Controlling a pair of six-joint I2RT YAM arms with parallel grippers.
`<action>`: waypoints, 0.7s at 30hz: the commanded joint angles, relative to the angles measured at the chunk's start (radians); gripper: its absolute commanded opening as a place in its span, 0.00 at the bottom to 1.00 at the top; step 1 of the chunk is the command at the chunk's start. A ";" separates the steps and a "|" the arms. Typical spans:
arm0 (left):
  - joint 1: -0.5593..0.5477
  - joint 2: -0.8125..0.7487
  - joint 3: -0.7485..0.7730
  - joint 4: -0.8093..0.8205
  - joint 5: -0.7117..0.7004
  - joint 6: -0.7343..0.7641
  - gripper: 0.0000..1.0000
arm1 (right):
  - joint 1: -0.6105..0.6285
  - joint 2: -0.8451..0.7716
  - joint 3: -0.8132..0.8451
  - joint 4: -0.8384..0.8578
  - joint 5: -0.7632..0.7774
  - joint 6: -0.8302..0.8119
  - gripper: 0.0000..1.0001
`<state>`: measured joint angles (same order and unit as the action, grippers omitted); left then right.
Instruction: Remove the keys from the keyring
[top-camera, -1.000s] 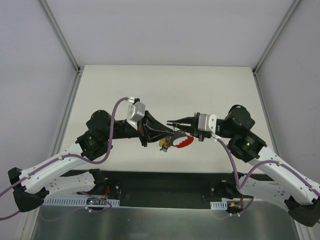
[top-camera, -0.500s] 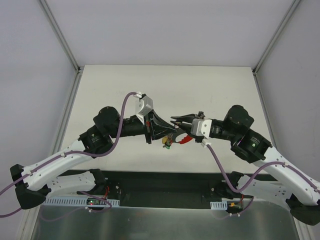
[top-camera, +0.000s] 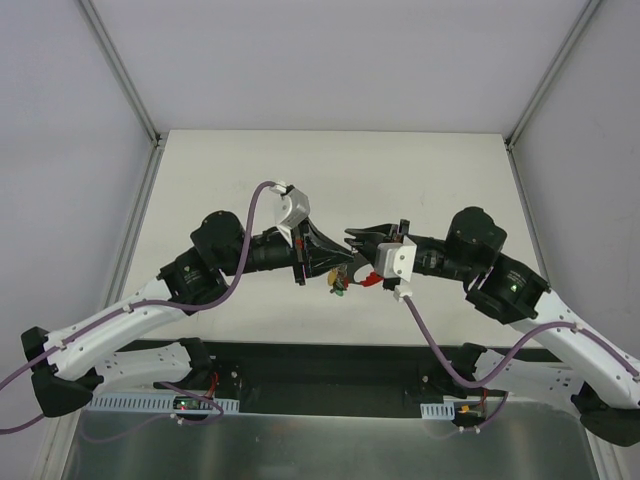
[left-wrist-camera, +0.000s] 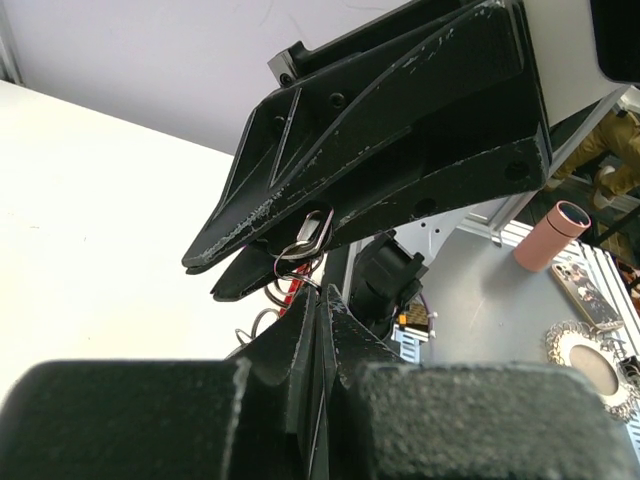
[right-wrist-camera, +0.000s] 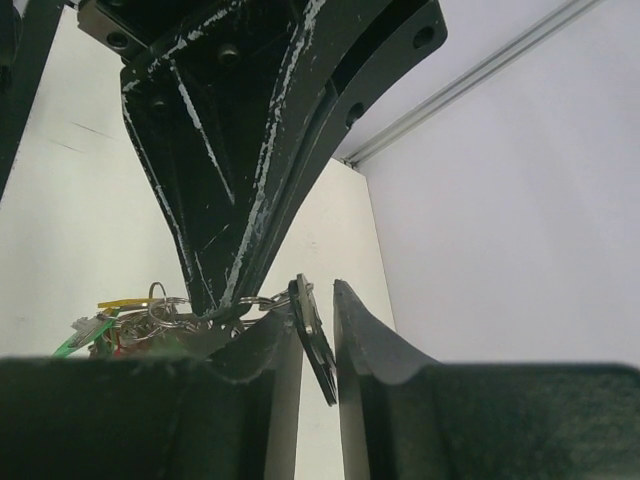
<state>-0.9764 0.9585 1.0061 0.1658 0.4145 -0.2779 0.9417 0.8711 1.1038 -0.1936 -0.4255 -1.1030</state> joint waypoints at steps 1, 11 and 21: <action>0.005 0.017 0.037 -0.009 -0.117 0.029 0.00 | 0.028 -0.014 0.068 -0.009 -0.053 -0.032 0.21; 0.008 0.032 0.032 -0.017 -0.172 0.029 0.00 | 0.042 -0.004 0.114 -0.136 -0.027 -0.054 0.21; 0.010 0.051 0.037 -0.006 -0.155 0.016 0.00 | 0.051 -0.011 0.113 -0.144 -0.009 -0.075 0.02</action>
<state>-0.9760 0.9939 1.0096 0.1211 0.3313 -0.2749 0.9585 0.8814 1.1572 -0.3851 -0.3553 -1.1763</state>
